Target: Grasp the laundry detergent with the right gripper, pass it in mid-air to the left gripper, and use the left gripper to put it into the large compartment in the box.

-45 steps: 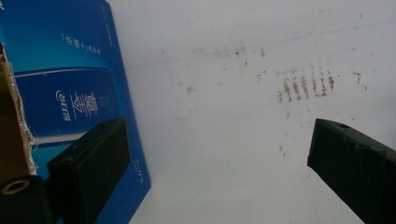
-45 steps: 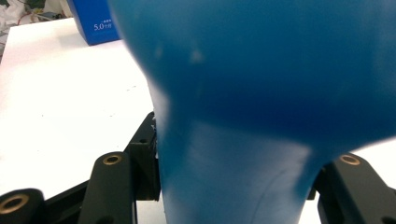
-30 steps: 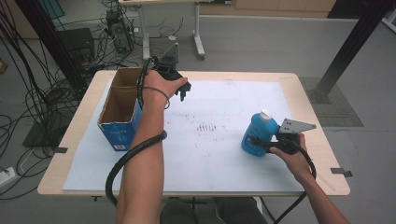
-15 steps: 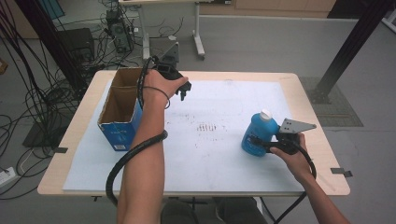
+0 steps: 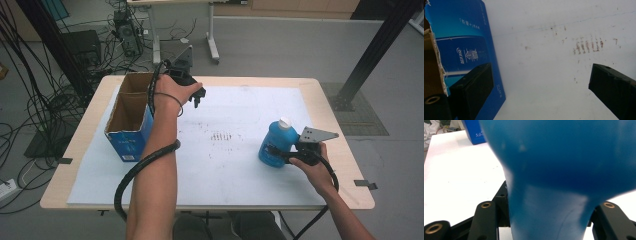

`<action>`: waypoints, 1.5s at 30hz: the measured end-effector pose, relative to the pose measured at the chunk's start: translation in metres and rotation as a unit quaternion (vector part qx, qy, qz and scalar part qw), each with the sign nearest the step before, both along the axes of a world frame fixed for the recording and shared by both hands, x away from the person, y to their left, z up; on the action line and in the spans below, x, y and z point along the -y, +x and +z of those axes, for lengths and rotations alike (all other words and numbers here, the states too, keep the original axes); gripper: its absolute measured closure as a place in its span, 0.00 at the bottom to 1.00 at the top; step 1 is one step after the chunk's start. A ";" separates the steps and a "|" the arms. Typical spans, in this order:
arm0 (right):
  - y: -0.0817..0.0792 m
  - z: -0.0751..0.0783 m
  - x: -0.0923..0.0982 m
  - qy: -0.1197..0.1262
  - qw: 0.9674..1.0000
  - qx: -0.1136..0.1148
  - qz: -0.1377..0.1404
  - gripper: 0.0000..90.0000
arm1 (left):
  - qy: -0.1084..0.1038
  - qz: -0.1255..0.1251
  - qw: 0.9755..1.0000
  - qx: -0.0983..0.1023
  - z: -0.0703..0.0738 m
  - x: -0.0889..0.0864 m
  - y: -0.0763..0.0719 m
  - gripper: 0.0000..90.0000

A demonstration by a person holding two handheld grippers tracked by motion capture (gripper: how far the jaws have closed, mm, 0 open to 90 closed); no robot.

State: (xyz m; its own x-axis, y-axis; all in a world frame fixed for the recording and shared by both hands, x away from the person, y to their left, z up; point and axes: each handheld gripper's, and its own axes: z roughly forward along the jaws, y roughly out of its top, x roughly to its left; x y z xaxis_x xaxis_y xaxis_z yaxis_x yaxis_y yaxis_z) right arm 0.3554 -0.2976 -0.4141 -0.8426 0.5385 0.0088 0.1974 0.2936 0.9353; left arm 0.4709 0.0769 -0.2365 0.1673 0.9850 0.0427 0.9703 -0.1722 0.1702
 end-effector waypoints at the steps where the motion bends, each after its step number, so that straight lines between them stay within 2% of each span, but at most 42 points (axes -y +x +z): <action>1: 0.000 0.000 0.000 0.000 1.000 0.000 0.000 0.50 | 0.000 -0.001 1.000 0.000 0.000 0.000 0.000 0.07; 45: 0.000 0.001 0.000 -0.004 1.000 -0.001 0.001 0.50 | 0.000 -0.004 1.000 0.003 0.003 0.001 0.000 0.07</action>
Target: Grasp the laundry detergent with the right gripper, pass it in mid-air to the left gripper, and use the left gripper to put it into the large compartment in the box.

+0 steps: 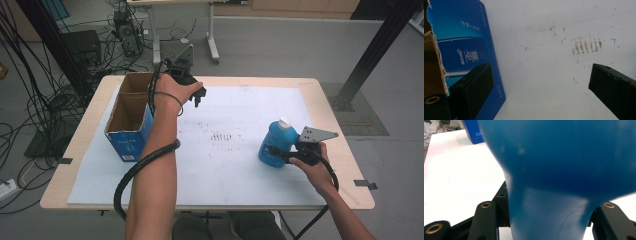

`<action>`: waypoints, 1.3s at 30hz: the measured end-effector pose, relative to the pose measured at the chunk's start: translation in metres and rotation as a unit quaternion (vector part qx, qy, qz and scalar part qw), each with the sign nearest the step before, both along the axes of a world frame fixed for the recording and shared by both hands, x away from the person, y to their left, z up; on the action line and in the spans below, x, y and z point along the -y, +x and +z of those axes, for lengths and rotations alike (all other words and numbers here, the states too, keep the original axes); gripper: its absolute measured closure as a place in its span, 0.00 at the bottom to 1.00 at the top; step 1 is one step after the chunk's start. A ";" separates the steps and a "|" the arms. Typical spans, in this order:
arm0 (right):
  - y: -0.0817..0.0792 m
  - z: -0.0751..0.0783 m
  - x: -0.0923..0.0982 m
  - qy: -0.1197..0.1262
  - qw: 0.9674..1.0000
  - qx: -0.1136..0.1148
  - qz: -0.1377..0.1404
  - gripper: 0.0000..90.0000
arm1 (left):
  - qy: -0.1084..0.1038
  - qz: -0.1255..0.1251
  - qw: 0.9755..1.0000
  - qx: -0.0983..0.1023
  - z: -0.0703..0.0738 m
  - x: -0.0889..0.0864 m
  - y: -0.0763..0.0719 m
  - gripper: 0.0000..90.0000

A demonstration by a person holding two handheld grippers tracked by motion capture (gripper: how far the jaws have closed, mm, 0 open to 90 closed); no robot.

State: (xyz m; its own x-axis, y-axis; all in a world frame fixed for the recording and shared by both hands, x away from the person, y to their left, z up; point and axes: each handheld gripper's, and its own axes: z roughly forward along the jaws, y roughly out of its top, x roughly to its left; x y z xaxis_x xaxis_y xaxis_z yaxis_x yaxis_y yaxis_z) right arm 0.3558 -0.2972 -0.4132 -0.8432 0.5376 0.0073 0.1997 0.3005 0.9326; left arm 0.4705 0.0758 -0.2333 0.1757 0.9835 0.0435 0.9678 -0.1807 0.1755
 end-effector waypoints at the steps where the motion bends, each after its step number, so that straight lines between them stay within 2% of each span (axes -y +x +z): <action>1: 0.000 0.000 0.000 0.000 1.000 0.000 0.000 0.50 | 0.000 0.000 1.000 0.001 0.000 0.000 0.000 0.07; 17: -0.001 0.001 0.000 -0.001 1.000 -0.001 -0.003 0.51 | 0.002 -0.005 1.000 0.000 -0.003 0.001 0.000 0.07; 25: 0.001 0.005 -0.002 -0.010 1.000 -0.005 -0.006 0.51 | 0.003 -0.021 1.000 0.000 -0.001 0.003 -0.001 0.07; 26: 0.001 0.007 -0.003 -0.008 1.000 -0.008 -0.007 0.51 | 0.003 -0.031 1.000 -0.002 0.001 0.004 -0.002 0.07; 29: 0.002 0.011 -0.004 -0.008 1.000 -0.010 -0.009 0.51 | 0.003 -0.038 0.999 -0.001 0.004 0.005 -0.004 0.07; 32: 0.005 0.021 -0.009 -0.007 1.000 -0.013 -0.011 0.51 | -0.005 -0.051 0.999 0.002 0.011 0.006 -0.006 0.07; 33: 0.005 0.021 -0.009 -0.007 1.000 -0.013 -0.011 0.51 | -0.003 -0.058 0.998 0.006 0.017 0.006 -0.007 0.07; 37: 0.009 0.037 -0.015 -0.006 1.000 -0.017 -0.012 0.51 | -0.003 -0.073 0.997 0.010 0.029 0.004 -0.007 0.07; 38: 0.012 0.045 -0.018 -0.008 1.000 -0.020 -0.012 0.51 | -0.003 -0.081 0.997 0.014 0.036 0.002 -0.006 0.07; 39: 0.012 0.045 -0.018 -0.008 1.000 -0.020 -0.012 0.51 | -0.003 -0.081 0.997 0.014 0.036 0.002 -0.006 0.07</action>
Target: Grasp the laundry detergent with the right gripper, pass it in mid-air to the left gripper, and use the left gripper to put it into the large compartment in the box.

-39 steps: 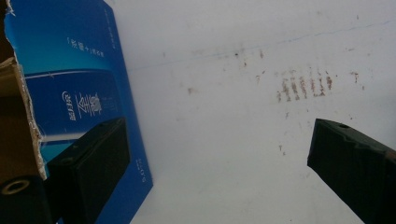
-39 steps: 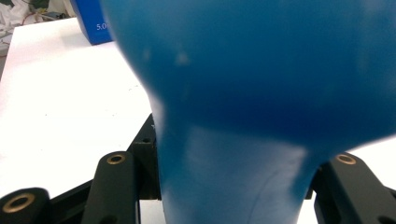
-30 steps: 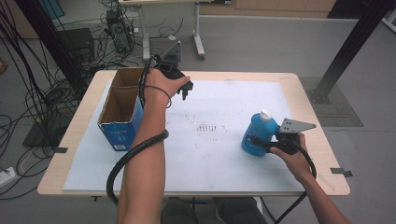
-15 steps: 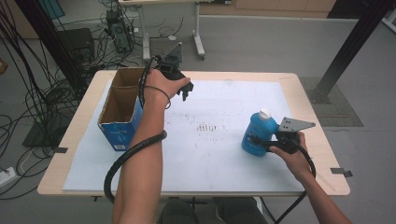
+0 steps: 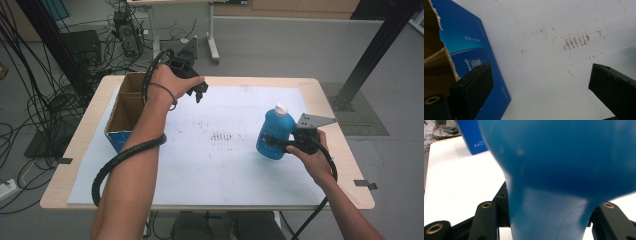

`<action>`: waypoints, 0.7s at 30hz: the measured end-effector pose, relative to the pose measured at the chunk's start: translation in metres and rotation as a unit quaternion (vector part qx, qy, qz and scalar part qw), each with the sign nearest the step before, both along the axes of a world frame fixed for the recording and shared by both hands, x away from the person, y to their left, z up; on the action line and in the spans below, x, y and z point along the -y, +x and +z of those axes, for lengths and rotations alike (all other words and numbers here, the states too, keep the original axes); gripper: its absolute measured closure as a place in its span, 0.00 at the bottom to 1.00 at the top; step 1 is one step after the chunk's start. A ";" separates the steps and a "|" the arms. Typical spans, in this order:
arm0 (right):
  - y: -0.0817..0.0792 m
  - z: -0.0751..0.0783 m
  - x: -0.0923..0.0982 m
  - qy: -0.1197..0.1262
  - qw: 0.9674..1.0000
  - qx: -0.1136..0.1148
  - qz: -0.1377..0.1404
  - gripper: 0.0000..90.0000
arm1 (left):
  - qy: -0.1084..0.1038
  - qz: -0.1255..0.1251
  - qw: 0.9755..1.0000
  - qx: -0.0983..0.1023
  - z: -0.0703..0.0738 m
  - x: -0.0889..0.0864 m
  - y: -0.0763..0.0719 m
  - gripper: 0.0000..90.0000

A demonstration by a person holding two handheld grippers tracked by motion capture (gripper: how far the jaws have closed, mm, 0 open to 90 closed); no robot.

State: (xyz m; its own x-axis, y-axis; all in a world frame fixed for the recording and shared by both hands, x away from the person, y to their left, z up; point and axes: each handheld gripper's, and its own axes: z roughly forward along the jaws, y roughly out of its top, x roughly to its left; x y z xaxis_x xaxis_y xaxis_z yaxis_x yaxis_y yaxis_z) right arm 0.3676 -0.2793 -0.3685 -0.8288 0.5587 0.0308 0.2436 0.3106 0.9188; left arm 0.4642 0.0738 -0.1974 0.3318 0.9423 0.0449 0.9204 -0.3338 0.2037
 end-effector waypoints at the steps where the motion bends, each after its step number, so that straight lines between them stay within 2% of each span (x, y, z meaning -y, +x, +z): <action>1: 0.002 0.006 -0.002 -0.001 1.000 -0.001 -0.001 0.51 | -0.001 -0.004 1.000 0.000 0.004 -0.002 0.001 0.07; 5: 0.017 0.028 -0.011 -0.002 1.000 -0.013 0.000 0.51 | -0.003 -0.021 1.000 0.001 0.017 -0.006 0.002 0.07; 6: 0.017 0.028 -0.011 -0.002 1.000 -0.013 0.000 0.51 | -0.003 -0.027 1.000 0.004 0.021 -0.007 0.002 0.07; 7: 0.024 0.037 -0.015 -0.001 1.000 -0.016 0.001 0.51 | -0.004 -0.036 0.999 0.004 0.027 -0.009 0.002 0.07; 8: 0.024 0.037 -0.015 -0.001 1.000 -0.016 0.001 0.51 | -0.004 -0.036 0.999 0.004 0.027 -0.009 0.002 0.07; 12: 0.045 0.058 -0.028 0.002 1.000 -0.026 0.012 0.51 | 0.004 -0.060 0.998 0.007 0.038 -0.010 0.003 0.07; 13: 0.045 0.058 -0.028 0.002 1.000 -0.026 0.012 0.51 | 0.005 -0.067 0.998 0.009 0.041 -0.010 0.003 0.07; 15: 0.055 0.068 -0.035 0.000 0.999 -0.032 0.017 0.51 | 0.012 -0.091 0.996 0.005 0.047 -0.009 0.003 0.07; 16: 0.058 0.071 -0.038 0.000 0.999 -0.033 0.020 0.51 | 0.012 -0.091 0.996 0.005 0.047 -0.009 0.003 0.07; 18: 0.063 0.075 -0.042 0.001 0.999 -0.035 0.024 0.51 | 0.033 -0.113 0.993 0.005 0.053 -0.007 0.003 0.07; 19: 0.069 0.079 -0.047 0.002 0.999 -0.039 0.027 0.51 | 0.032 -0.130 0.991 0.008 0.059 -0.007 0.004 0.07; 20: 0.069 0.079 -0.047 0.002 0.999 -0.039 0.027 0.51 | 0.032 -0.130 0.991 0.008 0.059 -0.007 0.004 0.07; 21: 0.075 0.083 -0.053 0.002 0.999 -0.042 0.032 0.51 | 0.034 -0.145 0.989 0.013 0.067 -0.007 0.005 0.07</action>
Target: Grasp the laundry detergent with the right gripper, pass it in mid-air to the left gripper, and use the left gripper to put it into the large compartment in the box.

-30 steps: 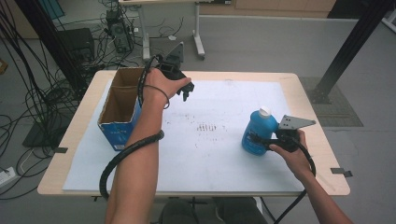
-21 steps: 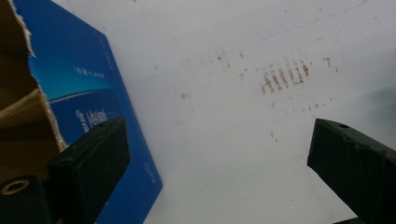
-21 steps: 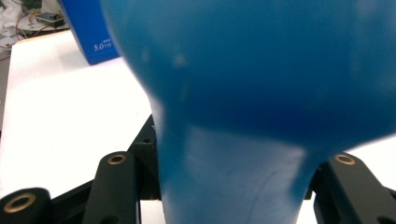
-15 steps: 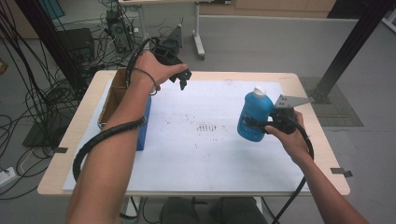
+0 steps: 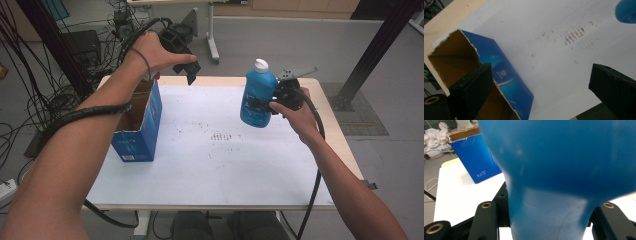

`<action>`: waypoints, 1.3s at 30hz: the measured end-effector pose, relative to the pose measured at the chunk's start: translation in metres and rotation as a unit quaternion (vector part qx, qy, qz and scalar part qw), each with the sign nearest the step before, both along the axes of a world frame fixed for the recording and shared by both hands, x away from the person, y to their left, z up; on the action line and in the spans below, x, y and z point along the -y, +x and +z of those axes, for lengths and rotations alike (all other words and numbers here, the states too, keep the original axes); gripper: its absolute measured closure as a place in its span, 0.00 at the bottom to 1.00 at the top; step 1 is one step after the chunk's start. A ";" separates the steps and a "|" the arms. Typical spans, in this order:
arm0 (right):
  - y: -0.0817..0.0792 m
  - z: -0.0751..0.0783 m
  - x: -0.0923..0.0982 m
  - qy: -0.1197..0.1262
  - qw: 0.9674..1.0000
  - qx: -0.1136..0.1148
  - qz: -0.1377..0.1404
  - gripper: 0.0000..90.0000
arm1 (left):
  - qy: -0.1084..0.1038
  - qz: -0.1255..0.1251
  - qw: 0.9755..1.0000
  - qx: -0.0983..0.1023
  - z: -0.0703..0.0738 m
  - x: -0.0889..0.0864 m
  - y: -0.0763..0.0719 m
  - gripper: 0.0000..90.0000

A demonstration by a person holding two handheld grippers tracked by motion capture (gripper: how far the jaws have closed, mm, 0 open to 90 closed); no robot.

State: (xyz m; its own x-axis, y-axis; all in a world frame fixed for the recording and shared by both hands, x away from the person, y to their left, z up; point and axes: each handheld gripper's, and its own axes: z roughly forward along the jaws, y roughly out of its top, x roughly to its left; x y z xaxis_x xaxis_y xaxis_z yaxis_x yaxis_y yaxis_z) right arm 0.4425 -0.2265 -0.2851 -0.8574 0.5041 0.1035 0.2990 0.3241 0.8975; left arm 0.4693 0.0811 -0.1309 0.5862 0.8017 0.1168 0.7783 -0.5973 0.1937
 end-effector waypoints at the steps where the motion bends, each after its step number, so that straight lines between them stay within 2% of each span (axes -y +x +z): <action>1: 0.000 0.000 0.000 0.000 1.000 0.000 0.000 0.51 | 0.000 0.000 1.000 0.000 0.000 0.000 0.000 0.07; 7: 0.014 0.008 -0.021 -0.001 1.000 -0.009 0.017 0.51 | 0.007 -0.043 0.999 -0.002 0.012 0.003 0.000 0.07; 11: 0.020 0.012 -0.037 -0.005 0.999 -0.011 0.032 0.51 | 0.018 -0.067 0.998 0.000 0.019 0.004 0.000 0.07; 12: 0.021 0.014 -0.043 0.000 0.999 -0.011 0.038 0.51 | 0.027 -0.076 0.997 0.003 0.022 0.004 -0.001 0.07; 16: 0.023 0.015 -0.055 0.001 0.999 -0.014 0.052 0.51 | 0.033 -0.094 0.995 0.007 0.028 0.003 -0.003 0.07; 18: 0.025 0.013 -0.065 0.005 0.998 -0.016 0.062 0.51 | 0.034 -0.114 0.993 0.009 0.033 0.003 -0.006 0.07; 19: 0.026 0.013 -0.069 0.004 0.998 -0.015 0.066 0.51 | 0.034 -0.114 0.993 0.009 0.033 0.003 -0.006 0.07; 21: 0.027 0.012 -0.073 0.006 0.997 -0.014 0.071 0.51 | 0.037 -0.131 0.991 0.010 0.035 0.002 -0.009 0.07; 22: 0.027 0.012 -0.081 0.008 0.996 -0.010 0.084 0.51 | 0.037 -0.141 0.989 0.008 0.036 0.000 -0.010 0.07; 23: 0.027 0.012 -0.081 0.008 0.996 -0.010 0.084 0.51 | 0.037 -0.141 0.989 0.008 0.036 0.000 -0.010 0.07; 26: 0.027 0.012 -0.098 0.014 0.994 -0.002 0.109 0.51 | 0.034 -0.153 0.988 0.005 0.038 -0.001 -0.012 0.07; 27: 0.027 0.012 -0.098 0.014 0.994 -0.002 0.109 0.51 | 0.029 -0.159 0.987 0.006 0.038 -0.001 -0.013 0.07; 30: 0.026 0.009 -0.115 0.008 0.991 -0.002 0.130 0.51 | 0.026 -0.178 0.984 0.004 0.041 -0.001 -0.018 0.07; 34: 0.026 0.007 -0.125 0.005 0.990 -0.001 0.144 0.51 | 0.016 -0.186 0.982 -0.002 0.043 -0.003 -0.022 0.07; 35: 0.024 0.006 -0.130 0.006 0.988 0.000 0.152 0.51 | 0.014 -0.194 0.981 -0.004 0.044 -0.004 -0.024 0.06; 36: 0.024 0.006 -0.130 0.006 0.988 0.000 0.152 0.51 | 0.014 -0.194 0.981 -0.004 0.044 -0.004 -0.024 0.06; 39: 0.022 0.005 -0.138 0.004 0.986 0.002 0.165 0.51 | 0.013 -0.209 0.978 -0.007 0.043 -0.003 -0.028 0.06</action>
